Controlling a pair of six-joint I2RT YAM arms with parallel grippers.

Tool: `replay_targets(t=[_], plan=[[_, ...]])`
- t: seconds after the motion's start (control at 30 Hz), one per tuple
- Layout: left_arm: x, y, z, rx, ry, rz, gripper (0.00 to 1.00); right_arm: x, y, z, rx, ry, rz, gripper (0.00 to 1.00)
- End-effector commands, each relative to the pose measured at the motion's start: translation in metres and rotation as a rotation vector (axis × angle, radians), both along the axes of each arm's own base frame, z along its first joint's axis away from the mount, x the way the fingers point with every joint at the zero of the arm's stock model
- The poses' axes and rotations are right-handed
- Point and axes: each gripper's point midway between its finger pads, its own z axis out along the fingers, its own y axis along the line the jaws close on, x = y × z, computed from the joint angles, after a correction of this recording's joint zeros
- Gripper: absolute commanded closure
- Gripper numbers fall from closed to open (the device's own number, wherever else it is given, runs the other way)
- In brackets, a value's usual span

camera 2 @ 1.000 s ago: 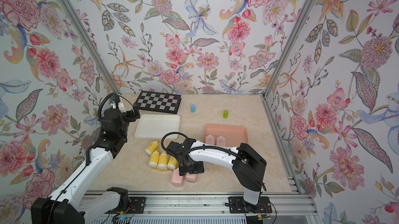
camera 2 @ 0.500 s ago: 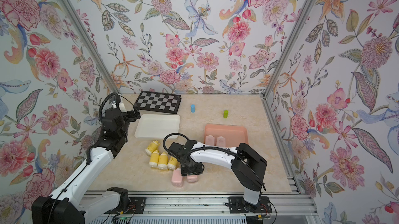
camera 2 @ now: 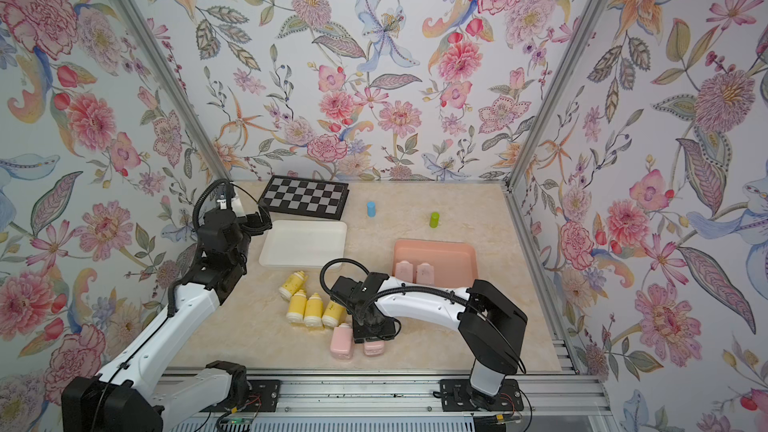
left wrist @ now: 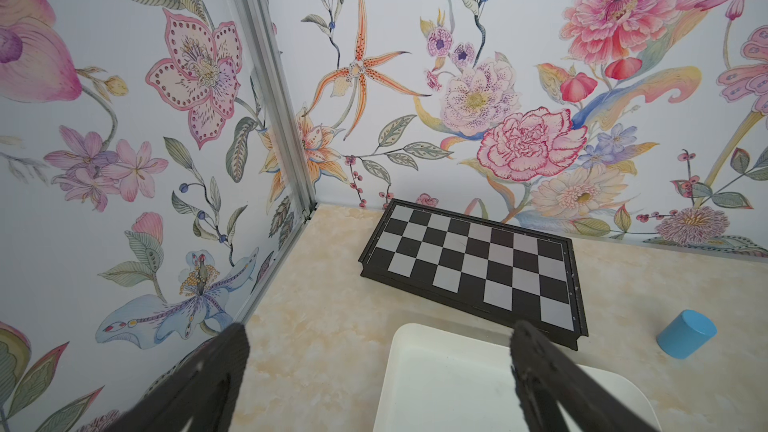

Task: Place the pencil sharpeners by color into the storage box
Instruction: Pick up the pencil sharpener from the center of the board.

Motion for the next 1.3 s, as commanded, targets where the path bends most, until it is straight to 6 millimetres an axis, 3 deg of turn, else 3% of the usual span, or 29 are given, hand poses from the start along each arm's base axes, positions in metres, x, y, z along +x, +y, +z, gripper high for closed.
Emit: replay_targets(t=[0.0,0.2,0.47,0.87,1.07,1.27], plan=[[-0.002,0.001,-0.002,0.025,-0.001,0.014,0.01,-0.002,-0.015,0.018,0.01,-0.003,-0.003,0.55],[-0.002,0.001,-0.001,0.024,-0.003,0.014,0.0,0.015,-0.048,0.04,-0.019,-0.037,-0.021,0.56],[-0.005,0.003,0.003,0.025,-0.015,0.022,0.01,0.051,-0.109,0.08,-0.072,-0.092,-0.072,0.56],[-0.005,0.002,0.005,0.025,-0.019,0.018,0.01,0.105,-0.194,0.116,-0.142,-0.135,-0.141,0.56],[-0.005,0.005,0.003,0.041,-0.009,0.034,0.01,0.13,-0.23,0.121,-0.158,-0.132,-0.182,0.56],[-0.007,0.006,0.007,0.042,-0.02,0.038,0.0,0.149,-0.251,0.117,-0.183,-0.115,-0.203,0.57]])
